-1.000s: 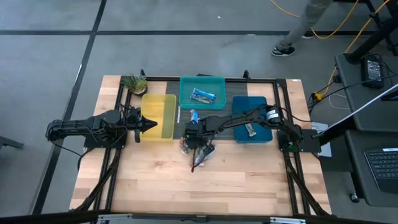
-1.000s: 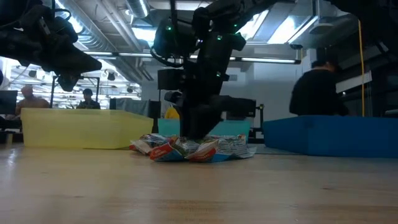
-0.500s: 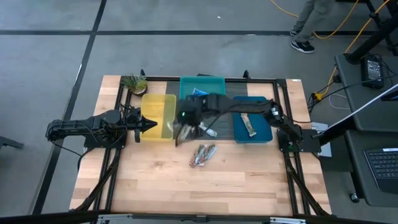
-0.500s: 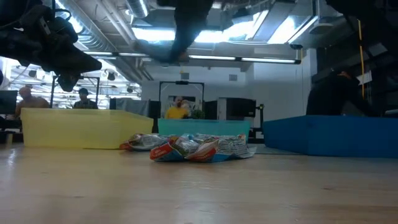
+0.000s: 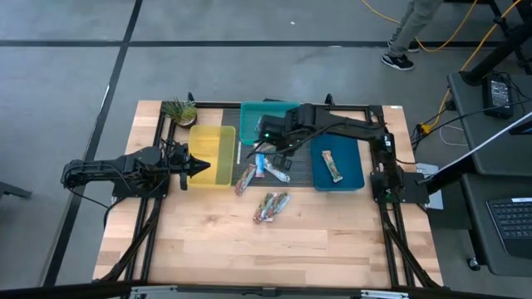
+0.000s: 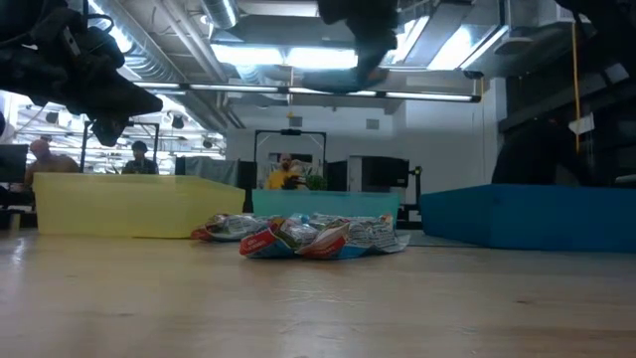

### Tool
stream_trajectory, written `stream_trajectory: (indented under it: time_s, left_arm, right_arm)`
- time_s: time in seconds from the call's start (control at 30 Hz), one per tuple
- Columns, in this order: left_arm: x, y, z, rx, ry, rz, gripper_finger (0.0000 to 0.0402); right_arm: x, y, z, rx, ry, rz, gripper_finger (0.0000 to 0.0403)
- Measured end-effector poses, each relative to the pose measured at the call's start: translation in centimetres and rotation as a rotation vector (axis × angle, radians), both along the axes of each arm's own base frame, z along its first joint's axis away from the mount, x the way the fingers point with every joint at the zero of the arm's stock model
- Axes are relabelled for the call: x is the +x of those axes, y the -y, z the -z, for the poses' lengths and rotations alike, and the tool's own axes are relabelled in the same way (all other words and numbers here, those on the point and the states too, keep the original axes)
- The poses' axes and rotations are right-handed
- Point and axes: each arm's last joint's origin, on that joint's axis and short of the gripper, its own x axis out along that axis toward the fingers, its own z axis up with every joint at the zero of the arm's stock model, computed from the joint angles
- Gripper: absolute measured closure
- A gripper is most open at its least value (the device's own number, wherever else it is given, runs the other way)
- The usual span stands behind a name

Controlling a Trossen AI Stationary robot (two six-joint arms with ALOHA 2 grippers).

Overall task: Pick and place Granola Bars by type
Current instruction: Put the bottom yellow granola bar into the blue bin

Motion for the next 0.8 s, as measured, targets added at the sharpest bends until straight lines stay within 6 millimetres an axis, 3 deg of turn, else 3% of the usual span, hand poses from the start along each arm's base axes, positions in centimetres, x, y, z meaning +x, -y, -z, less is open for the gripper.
stream_trajectory:
  time_s: [0.13, 0.3, 0.63, 0.8]
  left_arm:
    - [0.0, 0.0, 0.0, -0.001, 0.0, 0.004, 0.0388]
    - [0.0, 0.0, 0.0, -0.001, 0.0, 0.006, 0.0388]
    - [0.0, 0.0, 0.0, -0.001, 0.0, 0.006, 0.0388]
    - [0.0, 0.0, 0.0, -0.001, 0.0, 0.005, 0.0388]
  right_arm:
    - [-1.5, 0.1, -1.3, -0.068, 0.017, 0.019, 0.0343]
    - [-5.2, 0.8, -3.0, -0.06, 0.039, 0.101, 0.0343]
    - [-17.8, 1.7, -3.1, -0.028, 0.063, 0.428, 0.0343]
    - [-21.7, 1.6, -1.8, -0.017, 0.071, 0.545, 0.0343]
